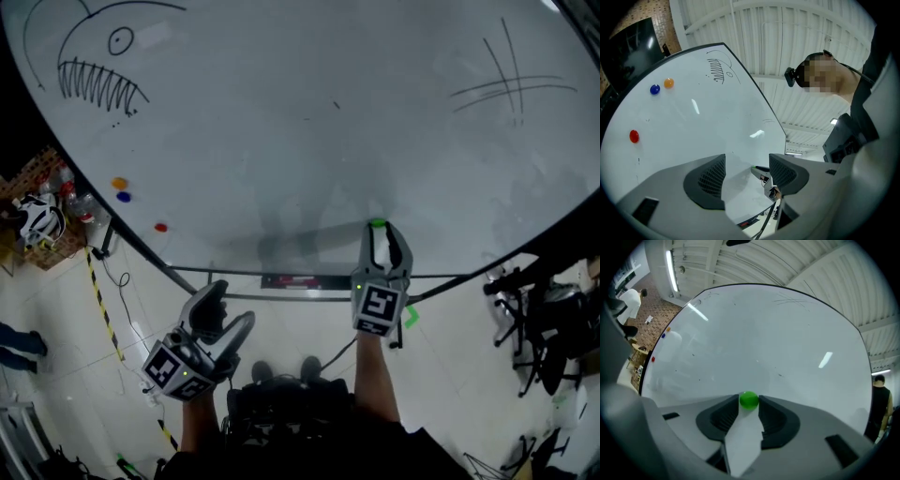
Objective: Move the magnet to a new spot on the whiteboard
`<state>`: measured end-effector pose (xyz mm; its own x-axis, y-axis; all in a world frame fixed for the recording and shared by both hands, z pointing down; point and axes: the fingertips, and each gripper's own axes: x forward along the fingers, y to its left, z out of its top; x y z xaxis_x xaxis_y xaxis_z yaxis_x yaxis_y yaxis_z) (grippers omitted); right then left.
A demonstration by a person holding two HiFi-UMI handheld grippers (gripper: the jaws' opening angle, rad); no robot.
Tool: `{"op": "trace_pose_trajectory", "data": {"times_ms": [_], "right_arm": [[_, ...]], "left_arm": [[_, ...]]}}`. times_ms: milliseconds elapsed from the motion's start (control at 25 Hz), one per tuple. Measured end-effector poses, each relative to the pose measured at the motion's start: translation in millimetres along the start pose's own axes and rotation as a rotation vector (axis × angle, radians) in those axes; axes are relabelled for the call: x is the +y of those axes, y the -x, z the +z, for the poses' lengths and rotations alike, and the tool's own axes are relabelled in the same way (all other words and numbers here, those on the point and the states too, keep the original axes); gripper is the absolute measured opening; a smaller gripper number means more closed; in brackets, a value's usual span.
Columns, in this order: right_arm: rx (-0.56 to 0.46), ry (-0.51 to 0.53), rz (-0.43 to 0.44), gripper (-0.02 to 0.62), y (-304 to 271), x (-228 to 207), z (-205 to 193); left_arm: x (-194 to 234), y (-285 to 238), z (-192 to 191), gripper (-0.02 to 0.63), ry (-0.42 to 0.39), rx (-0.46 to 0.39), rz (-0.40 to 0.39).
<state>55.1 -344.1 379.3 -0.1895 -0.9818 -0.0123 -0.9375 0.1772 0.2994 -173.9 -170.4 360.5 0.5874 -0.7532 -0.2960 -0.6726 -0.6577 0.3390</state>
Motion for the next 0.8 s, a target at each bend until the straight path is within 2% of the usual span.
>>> {"op": "trace_pose_trajectory", "data": {"times_ms": [320,440,600,800], "right_arm": [[-0.03,-0.054,-0.032,0.169,23,-14,2],[-0.043,-0.123,-0.021,0.167,44,-19,2],[-0.051,-0.264,0.132,0.164,79,1,-3],[-0.03,-0.378,0.293,0.113,135,21,-11]], "left_arm": [[-1,15,5,0.281,0.033,0.0,-0.021],[-1,25,10,0.281,0.052,-0.003,-0.022],[2,39,-1,0.281,0.09,0.027,-0.049],[-4,31,-22,0.281,0.154,0.037,-0.132]]}}
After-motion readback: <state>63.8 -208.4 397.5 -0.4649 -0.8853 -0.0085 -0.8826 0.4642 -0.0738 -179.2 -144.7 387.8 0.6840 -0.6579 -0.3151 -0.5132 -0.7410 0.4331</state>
